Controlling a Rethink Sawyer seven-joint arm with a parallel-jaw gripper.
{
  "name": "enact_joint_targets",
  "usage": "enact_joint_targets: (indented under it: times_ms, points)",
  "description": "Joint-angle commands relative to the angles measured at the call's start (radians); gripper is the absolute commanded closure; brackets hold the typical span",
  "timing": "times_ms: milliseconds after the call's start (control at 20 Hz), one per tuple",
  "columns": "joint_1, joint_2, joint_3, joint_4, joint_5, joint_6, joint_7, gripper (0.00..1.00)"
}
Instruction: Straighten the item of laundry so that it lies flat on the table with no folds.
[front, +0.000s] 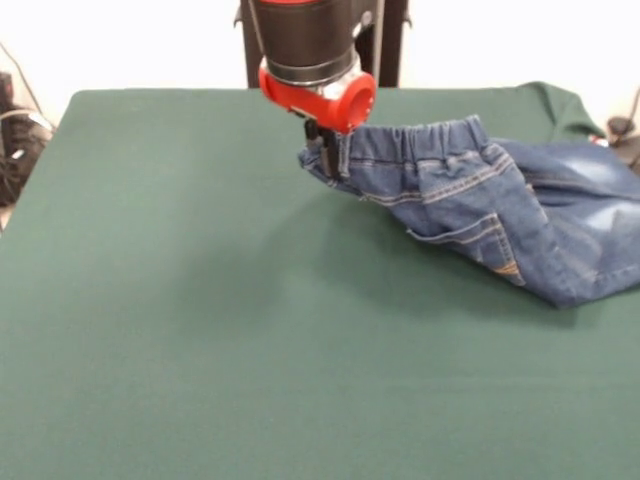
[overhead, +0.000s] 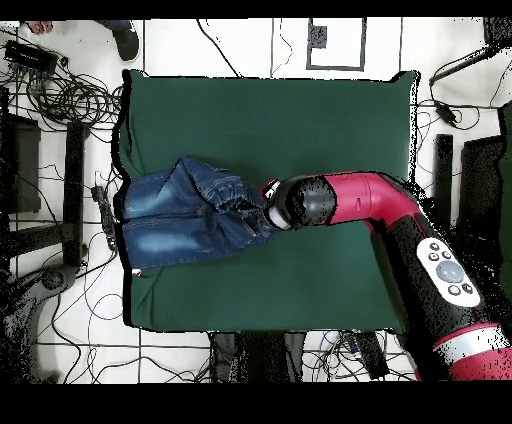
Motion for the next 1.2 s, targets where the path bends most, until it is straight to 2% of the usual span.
enact_joint_targets:
  times_ms: [50,500,750,1200]
  points:
    - [-0.015,0.011,0.049,-0.118,-0.062,0.099,-0.369,1.00]
    - [-0.038,0.033,0.058,-0.154,-0.062,0.122,-0.413,1.00]
    - [-0.089,0.055,0.058,-0.110,-0.093,0.039,-0.406,1.00]
    - [-0.178,0.106,0.091,-0.156,-0.140,0.049,-0.498,1.00]
